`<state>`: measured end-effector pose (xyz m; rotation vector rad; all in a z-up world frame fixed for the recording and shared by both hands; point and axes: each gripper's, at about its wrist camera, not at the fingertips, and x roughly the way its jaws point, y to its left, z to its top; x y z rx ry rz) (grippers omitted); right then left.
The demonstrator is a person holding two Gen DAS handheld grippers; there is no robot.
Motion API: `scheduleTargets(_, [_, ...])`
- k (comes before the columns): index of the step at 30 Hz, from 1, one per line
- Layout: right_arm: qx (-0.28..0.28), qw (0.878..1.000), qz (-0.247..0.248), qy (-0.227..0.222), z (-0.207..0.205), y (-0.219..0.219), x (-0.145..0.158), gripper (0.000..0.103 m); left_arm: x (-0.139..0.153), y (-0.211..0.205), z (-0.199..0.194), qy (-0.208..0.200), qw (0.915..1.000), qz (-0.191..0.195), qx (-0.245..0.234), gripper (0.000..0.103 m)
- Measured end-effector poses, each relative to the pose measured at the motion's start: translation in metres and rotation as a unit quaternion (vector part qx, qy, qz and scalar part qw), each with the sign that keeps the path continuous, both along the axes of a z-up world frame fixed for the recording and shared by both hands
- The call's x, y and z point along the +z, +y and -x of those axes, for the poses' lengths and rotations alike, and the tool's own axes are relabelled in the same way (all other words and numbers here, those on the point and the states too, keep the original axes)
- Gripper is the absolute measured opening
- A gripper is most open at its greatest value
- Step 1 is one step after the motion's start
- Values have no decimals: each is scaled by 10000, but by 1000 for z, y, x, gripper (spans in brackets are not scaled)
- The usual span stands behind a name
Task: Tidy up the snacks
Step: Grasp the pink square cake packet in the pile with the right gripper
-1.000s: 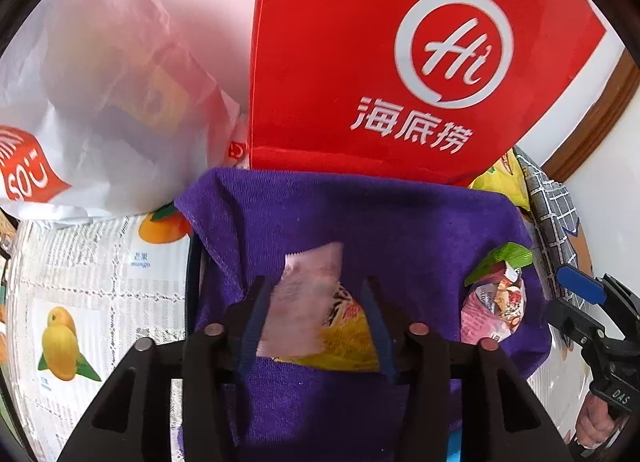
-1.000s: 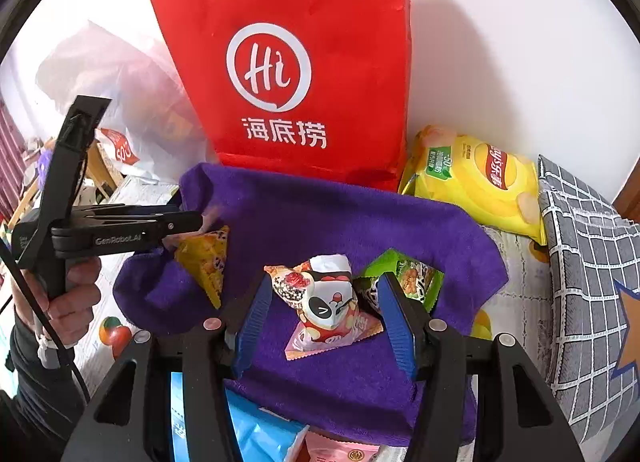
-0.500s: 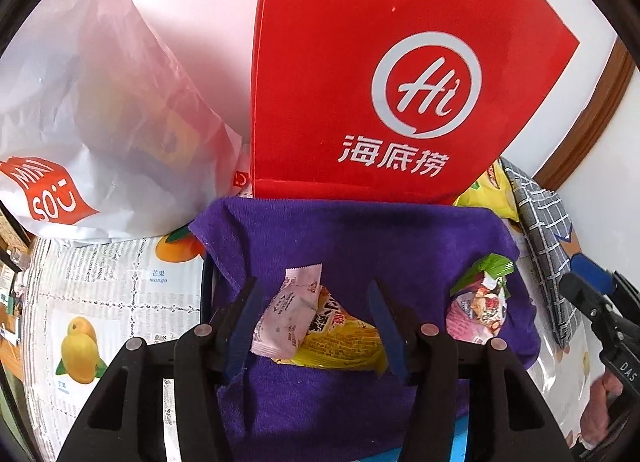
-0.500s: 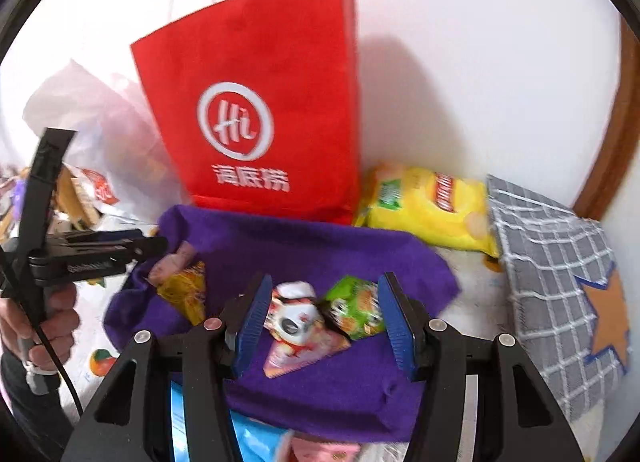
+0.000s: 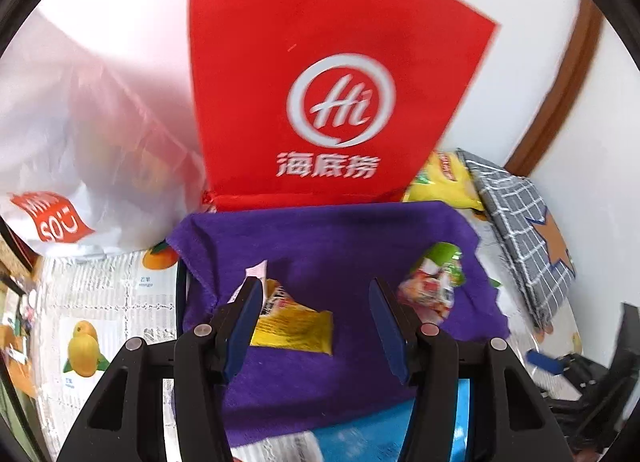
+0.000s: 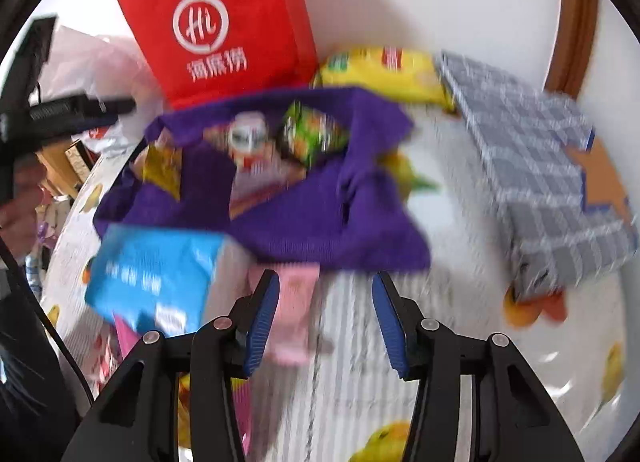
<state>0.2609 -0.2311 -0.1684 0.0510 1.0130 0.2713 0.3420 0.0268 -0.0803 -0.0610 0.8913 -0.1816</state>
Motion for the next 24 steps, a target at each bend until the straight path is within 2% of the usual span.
scheduleTargets(2, [105, 9998, -127, 98, 6, 0, -9, 50, 6, -3, 13, -111, 9999, -85, -1, 57])
scheduleTargets(5, [196, 9991, -329, 169, 9, 2, -14, 50, 8, -3, 33, -136, 9998, -142, -83, 58])
scheduleTargets(10, [383, 9973, -520, 363, 3, 15, -21, 50, 7, 15, 74, -182, 9990, -405, 47, 58])
scheduleTargets(15, [430, 9971, -319, 549, -9, 25, -35, 49, -2, 36, 111, -85, 9985, -468, 284, 59])
scheduleTargets(16, [459, 9968, -256, 610, -11, 26, -39, 46, -4, 39, 118, -72, 9982, -504, 312, 59])
scheduleTargets(18, [418, 9977, -158, 505, -13, 24, -38, 35, -8, 42, 130, -53, 9980, -524, 339, 59])
scheduleTargets(24, [111, 9993, -350, 105, 12, -9, -10, 35, -23, 45, 155, 111, 9987, -332, 376, 59])
